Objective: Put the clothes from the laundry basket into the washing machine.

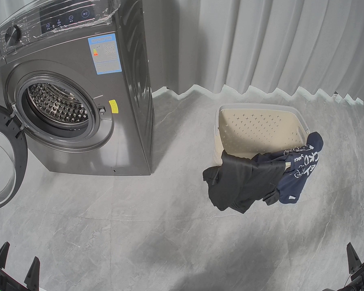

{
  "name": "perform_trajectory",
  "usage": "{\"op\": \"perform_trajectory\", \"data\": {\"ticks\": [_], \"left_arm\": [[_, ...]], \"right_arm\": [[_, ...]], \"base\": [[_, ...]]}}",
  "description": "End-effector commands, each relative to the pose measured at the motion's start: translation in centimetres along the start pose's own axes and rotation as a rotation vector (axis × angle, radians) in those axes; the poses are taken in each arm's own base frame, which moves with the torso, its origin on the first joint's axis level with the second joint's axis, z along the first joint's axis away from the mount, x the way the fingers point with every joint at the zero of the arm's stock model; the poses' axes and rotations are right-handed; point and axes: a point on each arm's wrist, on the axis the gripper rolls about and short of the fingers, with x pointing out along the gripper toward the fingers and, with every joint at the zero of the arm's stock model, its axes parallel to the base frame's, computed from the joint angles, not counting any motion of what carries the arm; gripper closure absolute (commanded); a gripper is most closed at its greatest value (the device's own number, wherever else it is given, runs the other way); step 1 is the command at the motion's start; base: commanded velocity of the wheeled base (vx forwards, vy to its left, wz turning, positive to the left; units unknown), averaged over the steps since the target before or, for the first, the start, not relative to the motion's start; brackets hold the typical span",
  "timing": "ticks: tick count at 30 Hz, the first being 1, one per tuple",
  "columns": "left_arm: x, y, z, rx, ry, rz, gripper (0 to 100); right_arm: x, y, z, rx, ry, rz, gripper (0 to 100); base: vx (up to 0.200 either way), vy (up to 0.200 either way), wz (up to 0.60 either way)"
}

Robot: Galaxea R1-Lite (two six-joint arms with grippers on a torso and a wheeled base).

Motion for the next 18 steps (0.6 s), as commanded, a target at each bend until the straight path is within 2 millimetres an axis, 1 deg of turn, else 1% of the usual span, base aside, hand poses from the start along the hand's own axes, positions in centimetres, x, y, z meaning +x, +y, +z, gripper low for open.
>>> {"op": "perform_trajectory", "data": {"ticks": [1,18], "left_arm": [[0.03,0.02,-0.43,-0.001,0.005,0.001,0],[0.02,0.02,-0.44,-0.001,0.003,0.001,0]], "right_arm": [[-0.01,0.00,-0.45,0.000,0.001,0.000,0],[-0.01,0.00,-0.44,0.000,0.000,0.000,0]], "base": [[0.000,-0.200,0.00],[0.000,-0.200,0.00]]}}
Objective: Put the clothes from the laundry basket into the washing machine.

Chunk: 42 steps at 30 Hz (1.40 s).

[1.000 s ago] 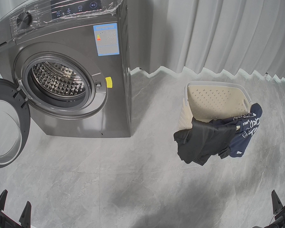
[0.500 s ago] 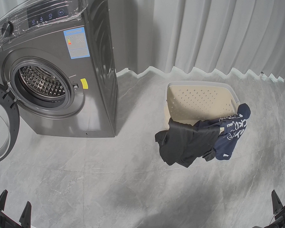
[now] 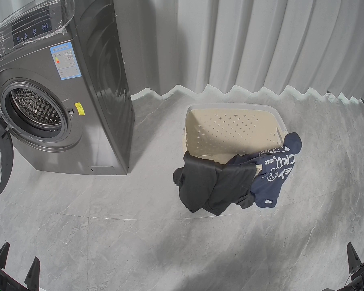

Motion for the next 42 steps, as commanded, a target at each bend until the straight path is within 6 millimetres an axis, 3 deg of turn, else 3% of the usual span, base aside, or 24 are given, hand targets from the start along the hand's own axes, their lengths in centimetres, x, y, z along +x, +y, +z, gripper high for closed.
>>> {"op": "perform_trajectory", "data": {"ticks": [1,11,23,29,42], "left_arm": [[0.02,0.02,-0.44,-0.002,0.003,0.000,0],[0.02,0.02,-0.44,0.000,0.003,0.000,0],[0.02,0.02,-0.44,-0.002,0.003,0.000,0],[0.02,0.02,-0.44,-0.002,0.003,0.000,0],[0.02,0.02,-0.44,-0.002,0.003,0.000,0]], "right_arm": [[-0.01,0.00,-0.44,0.000,-0.001,0.001,0],[0.00,0.00,-0.48,0.000,0.001,0.001,0],[-0.01,0.00,-0.44,0.000,-0.001,0.001,0],[-0.01,0.00,-0.44,0.000,-0.001,0.001,0],[-0.01,0.00,-0.45,0.000,0.001,0.001,0]], "base": [[0.000,-0.200,0.00],[0.000,-0.020,0.00],[0.200,0.000,0.00],[0.000,0.000,0.00],[0.000,-0.200,0.00]]}}
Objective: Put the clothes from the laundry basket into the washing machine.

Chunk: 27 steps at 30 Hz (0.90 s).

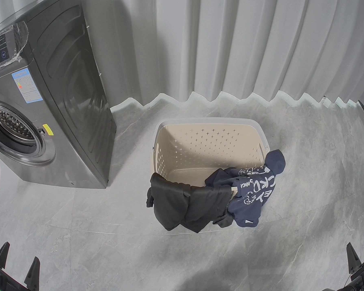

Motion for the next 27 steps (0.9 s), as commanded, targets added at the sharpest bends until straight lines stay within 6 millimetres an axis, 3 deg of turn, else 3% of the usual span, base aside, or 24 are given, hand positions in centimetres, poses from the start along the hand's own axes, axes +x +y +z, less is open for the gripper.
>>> {"op": "perform_trajectory", "data": {"ticks": [1,11,23,27], "left_arm": [[0.02,0.02,-0.43,-0.001,0.003,0.001,0],[0.02,0.02,-0.43,-0.001,0.003,0.001,0],[0.02,0.02,-0.43,-0.001,0.003,0.001,0],[0.02,0.02,-0.43,-0.004,0.003,0.001,0]], "right_arm": [[0.00,0.00,-0.48,0.000,0.000,0.000,0],[-0.02,0.00,-0.44,0.000,-0.002,0.000,0],[-0.02,0.00,-0.44,0.000,-0.002,0.000,0],[-0.02,0.00,-0.44,0.000,-0.002,0.000,0]], "base": [[0.000,-0.200,0.00],[0.000,-0.020,0.00],[0.200,0.000,0.00],[0.000,0.000,0.00]]}}
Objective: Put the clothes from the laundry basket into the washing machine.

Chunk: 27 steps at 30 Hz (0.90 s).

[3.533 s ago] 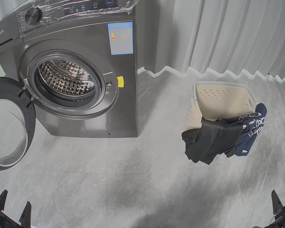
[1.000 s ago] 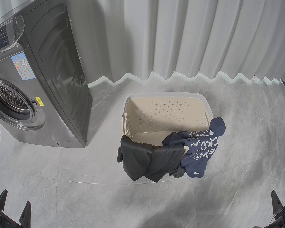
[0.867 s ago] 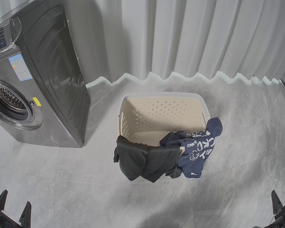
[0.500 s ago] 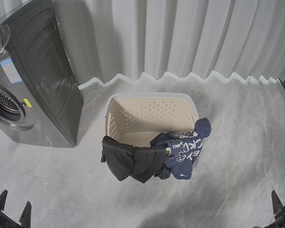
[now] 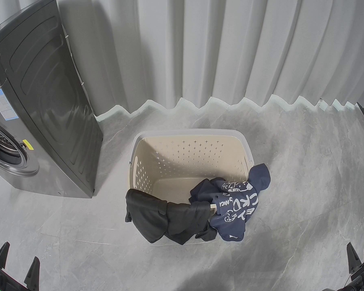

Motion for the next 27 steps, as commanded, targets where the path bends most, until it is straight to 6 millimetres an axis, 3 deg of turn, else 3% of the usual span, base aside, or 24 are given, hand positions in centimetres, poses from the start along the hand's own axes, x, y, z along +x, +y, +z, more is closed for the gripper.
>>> {"op": "perform_trajectory", "data": {"ticks": [1,15,17,19,20,22,23,27], "left_arm": [[0.0,0.0,-0.4,-0.002,0.003,0.000,0],[0.0,0.0,-0.4,-0.002,0.003,0.000,0],[0.0,0.0,-0.4,-0.002,0.003,0.000,0],[0.0,0.0,-0.4,-0.004,0.003,0.000,0],[0.0,0.0,-0.4,-0.004,0.003,0.000,0],[0.0,0.0,-0.4,-0.002,0.003,0.000,0],[0.0,0.0,-0.4,-0.004,0.003,0.000,0],[0.0,0.0,-0.4,-0.005,0.003,0.000,0]], "right_arm": [[0.0,0.0,-0.5,-0.001,0.000,0.000,0],[0.0,0.0,-0.5,-0.001,0.001,-0.001,0],[-0.4,0.0,1.1,-0.006,-0.080,0.006,0],[-1.5,0.0,6.4,0.001,-0.209,0.011,0],[-1.1,0.0,8.8,0.004,-0.203,0.018,0],[0.1,0.0,10.5,0.010,-0.153,0.032,0],[1.7,0.0,10.6,0.013,-0.064,0.056,0],[6.6,0.6,7.7,0.068,0.268,0.143,0]], "base": [[0.000,0.000,0.00],[0.000,0.000,0.00],[0.000,0.000,0.00],[0.000,0.000,0.00],[0.000,0.000,0.00],[0.000,0.000,0.00],[0.000,0.000,0.00],[0.000,0.000,0.00]]}}
